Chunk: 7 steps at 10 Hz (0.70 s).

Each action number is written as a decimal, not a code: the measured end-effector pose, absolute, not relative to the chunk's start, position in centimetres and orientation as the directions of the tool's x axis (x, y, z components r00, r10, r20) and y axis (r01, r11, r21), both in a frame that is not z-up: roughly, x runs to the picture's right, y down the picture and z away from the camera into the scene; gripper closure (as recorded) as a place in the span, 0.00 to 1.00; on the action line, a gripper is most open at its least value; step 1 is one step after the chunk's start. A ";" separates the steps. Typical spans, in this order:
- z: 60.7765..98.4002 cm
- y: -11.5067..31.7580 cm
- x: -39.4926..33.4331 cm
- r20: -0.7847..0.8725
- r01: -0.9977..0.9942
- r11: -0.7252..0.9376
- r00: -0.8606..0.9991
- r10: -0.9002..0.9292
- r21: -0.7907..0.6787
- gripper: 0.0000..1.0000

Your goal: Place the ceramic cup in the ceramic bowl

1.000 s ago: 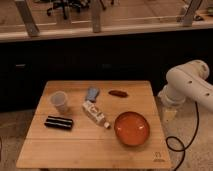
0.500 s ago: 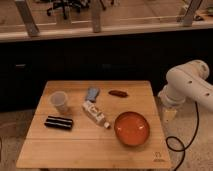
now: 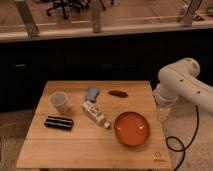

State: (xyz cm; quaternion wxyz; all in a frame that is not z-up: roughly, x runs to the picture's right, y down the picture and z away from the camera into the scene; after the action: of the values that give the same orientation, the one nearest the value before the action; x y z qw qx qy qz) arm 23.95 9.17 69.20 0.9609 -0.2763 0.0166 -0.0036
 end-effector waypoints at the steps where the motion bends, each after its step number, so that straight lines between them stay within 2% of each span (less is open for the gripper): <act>1: 69.3 8.9 23.0 -0.029 0.007 0.849 0.999 -0.026 -0.529 0.20; 7: 70.7 6.9 17.6 -0.002 0.098 0.858 0.993 -0.115 -0.505 0.20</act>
State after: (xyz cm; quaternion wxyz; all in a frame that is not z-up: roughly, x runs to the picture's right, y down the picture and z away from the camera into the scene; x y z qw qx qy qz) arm 17.56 6.87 70.71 0.9636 -0.2610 0.0158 -0.0554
